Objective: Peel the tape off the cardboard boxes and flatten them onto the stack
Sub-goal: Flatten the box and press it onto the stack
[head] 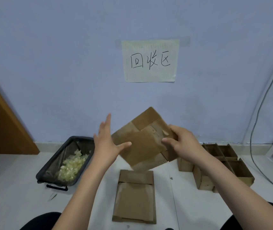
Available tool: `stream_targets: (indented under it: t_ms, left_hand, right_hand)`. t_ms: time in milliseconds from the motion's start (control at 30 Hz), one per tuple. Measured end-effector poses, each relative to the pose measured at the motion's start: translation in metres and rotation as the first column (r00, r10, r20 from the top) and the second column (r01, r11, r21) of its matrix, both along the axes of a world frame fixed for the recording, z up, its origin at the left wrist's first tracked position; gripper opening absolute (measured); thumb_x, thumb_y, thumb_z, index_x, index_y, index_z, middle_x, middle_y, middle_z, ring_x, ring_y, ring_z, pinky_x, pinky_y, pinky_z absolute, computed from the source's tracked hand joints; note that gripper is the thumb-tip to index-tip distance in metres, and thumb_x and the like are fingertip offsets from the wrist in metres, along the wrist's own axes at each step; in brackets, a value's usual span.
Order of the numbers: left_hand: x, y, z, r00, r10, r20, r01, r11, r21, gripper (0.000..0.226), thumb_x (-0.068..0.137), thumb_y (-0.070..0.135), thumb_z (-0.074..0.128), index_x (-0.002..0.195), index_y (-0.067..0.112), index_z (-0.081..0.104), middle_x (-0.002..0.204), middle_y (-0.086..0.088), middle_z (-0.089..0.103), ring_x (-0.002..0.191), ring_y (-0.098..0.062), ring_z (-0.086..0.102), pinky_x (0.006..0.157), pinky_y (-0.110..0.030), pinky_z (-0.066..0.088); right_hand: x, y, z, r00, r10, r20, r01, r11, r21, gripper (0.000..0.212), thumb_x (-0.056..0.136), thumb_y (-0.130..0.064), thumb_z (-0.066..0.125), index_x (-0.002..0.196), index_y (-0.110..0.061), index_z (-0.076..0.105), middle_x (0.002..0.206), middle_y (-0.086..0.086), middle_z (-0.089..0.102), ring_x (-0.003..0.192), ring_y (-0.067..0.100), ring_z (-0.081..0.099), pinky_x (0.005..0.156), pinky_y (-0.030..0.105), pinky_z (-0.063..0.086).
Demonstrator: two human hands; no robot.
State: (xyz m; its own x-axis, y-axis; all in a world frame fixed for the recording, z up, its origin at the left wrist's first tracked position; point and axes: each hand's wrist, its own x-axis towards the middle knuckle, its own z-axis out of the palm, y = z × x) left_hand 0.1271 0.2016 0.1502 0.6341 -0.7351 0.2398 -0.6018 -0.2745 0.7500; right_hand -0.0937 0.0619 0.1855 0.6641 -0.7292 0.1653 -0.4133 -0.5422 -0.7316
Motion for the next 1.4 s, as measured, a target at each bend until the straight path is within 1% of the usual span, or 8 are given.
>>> stream_targets:
  t_ms: [67,167,267,367,667,933,1200,1400]
  left_hand:
    - [0.003,-0.001,0.002,0.996,-0.053,-0.065,0.058,0.995,0.084,0.062,0.074,0.048,0.085,0.130,0.039,0.060,0.133,0.011,0.065,0.128,-0.022,0.056,0.113,-0.052,0.042]
    - [0.003,0.001,-0.002,0.945,-0.080,-0.318,0.084,0.996,-0.001,0.014,0.087,0.032,0.079,0.095,0.020,0.076,0.088,0.006,0.078,0.087,-0.019,0.075,0.079,-0.043,0.062]
    - [-0.002,-0.002,-0.007,0.855,-0.096,-0.509,0.036,0.991,-0.126,0.012,0.091,0.023,0.076,0.102,0.016,0.075,0.091,0.005,0.079,0.088,-0.017,0.076,0.067,-0.027,0.059]
    - [-0.007,-0.007,-0.013,0.754,-0.086,-0.651,-0.035,0.985,-0.170,0.016,0.093,0.019,0.074,0.107,0.012,0.074,0.096,0.001,0.079,0.081,-0.010,0.075,0.059,-0.019,0.056]
    - [-0.001,-0.013,-0.047,0.472,-0.001,-0.882,-0.099,0.994,-0.055,0.022,0.100,0.023,0.063,0.110,0.004,0.069,0.101,-0.008,0.076,0.089,-0.021,0.072,0.065,-0.032,0.058]
    - [0.020,-0.032,-0.122,0.548,0.195,-0.813,-0.093,0.981,0.172,0.020,0.106,0.013,0.052,0.115,0.001,0.066,0.099,-0.010,0.072,0.085,-0.023,0.068,0.066,-0.031,0.055]
    - [0.051,-0.046,-0.230,0.770,0.365,-0.523,-0.084,0.871,0.484,0.031,0.095,0.003,0.057,0.067,0.012,0.048,0.072,-0.009,0.049,0.066,-0.023,0.045,0.060,-0.032,0.037]
    - [0.067,-0.053,-0.301,0.875,0.340,-0.345,-0.063,0.786,0.615,0.029,0.093,0.012,0.070,0.068,0.010,0.055,0.067,-0.005,0.055,0.060,-0.016,0.052,0.054,-0.023,0.043]
  right_hand:
    - [0.002,0.001,-0.005,0.999,0.039,-0.022,-0.039,0.999,0.005,0.011,0.090,-0.029,0.070,0.084,-0.022,0.063,0.082,-0.003,0.067,0.079,0.015,0.062,0.064,0.025,0.044]
    - [0.003,-0.004,-0.007,0.982,-0.152,0.116,0.147,0.988,0.048,0.016,0.081,-0.036,0.078,0.087,-0.026,0.067,0.083,-0.007,0.068,0.078,0.008,0.062,0.063,0.022,0.044]
    - [0.004,-0.011,-0.012,0.920,-0.342,0.190,0.275,0.911,0.307,0.048,0.081,-0.039,0.080,0.120,-0.027,0.055,0.105,-0.007,0.064,0.091,0.010,0.063,0.070,0.028,0.051]
    - [0.012,-0.004,-0.028,0.954,-0.261,0.146,0.109,0.756,0.645,0.041,0.089,-0.031,0.074,0.122,-0.013,0.061,0.105,0.003,0.073,0.090,0.018,0.072,0.071,0.033,0.060]
    - [0.028,0.003,-0.065,0.953,-0.257,0.159,0.099,0.761,0.641,0.019,0.093,-0.024,0.069,0.105,-0.010,0.072,0.101,0.004,0.076,0.091,0.017,0.072,0.070,0.028,0.057]
    - [0.068,0.000,-0.151,0.865,-0.499,-0.053,0.401,0.624,0.671,0.016,0.092,-0.028,0.070,0.079,-0.019,0.071,0.087,0.006,0.073,0.081,0.027,0.066,0.087,0.054,0.055]
    - [0.090,-0.020,-0.248,0.854,-0.478,-0.207,0.497,0.631,0.596,0.006,0.093,-0.014,0.067,0.095,-0.009,0.067,0.085,0.005,0.065,0.071,0.014,0.055,0.056,0.025,0.041]
    - [0.094,-0.021,-0.338,0.826,-0.393,-0.405,0.562,0.629,0.537,0.020,0.088,-0.022,0.075,0.087,-0.002,0.070,0.080,0.007,0.068,0.069,0.015,0.060,0.059,0.026,0.048]
